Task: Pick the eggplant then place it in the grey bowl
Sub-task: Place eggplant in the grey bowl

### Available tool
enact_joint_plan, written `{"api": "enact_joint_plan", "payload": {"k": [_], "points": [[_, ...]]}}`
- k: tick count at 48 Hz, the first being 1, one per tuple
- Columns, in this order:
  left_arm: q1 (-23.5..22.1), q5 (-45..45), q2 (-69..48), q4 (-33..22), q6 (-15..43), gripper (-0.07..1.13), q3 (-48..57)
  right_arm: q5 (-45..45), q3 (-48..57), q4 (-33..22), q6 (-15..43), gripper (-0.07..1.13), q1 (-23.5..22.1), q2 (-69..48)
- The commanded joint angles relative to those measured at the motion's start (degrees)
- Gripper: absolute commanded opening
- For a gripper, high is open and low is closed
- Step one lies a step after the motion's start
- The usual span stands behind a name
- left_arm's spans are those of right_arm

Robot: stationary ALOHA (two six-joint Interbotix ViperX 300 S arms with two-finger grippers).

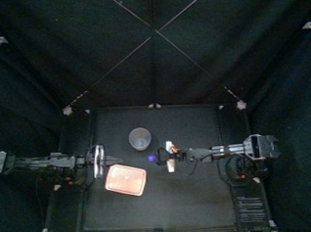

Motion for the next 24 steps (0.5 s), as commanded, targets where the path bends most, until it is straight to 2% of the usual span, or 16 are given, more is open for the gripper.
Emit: {"api": "enact_joint_plan", "payload": {"k": [1, 10, 15, 24], "points": [[0.09, -0.26, 0.18, 0.09, 0.09, -0.03, -0.79, -1.14, -5.89, -0.62, -0.26, 0.51, -4.22, 0.88], [0.09, -0.26, 0.09, 0.09, 0.09, -0.03, -0.7, -3.6, -12.92, 0.09, 0.0, 0.52, -9.76, 6.94], [0.09, -0.18, 0.09, 0.09, 0.09, -0.03, -0.7, -5.27, -15.82, 1.14, 0.0, 0.55, -11.34, 10.37], [0.09, 0.09, -0.09, 0.09, 0.09, -0.03, -0.62, -5.45, -18.37, 2.37, -0.09, 0.76, -12.22, 13.97]]}}
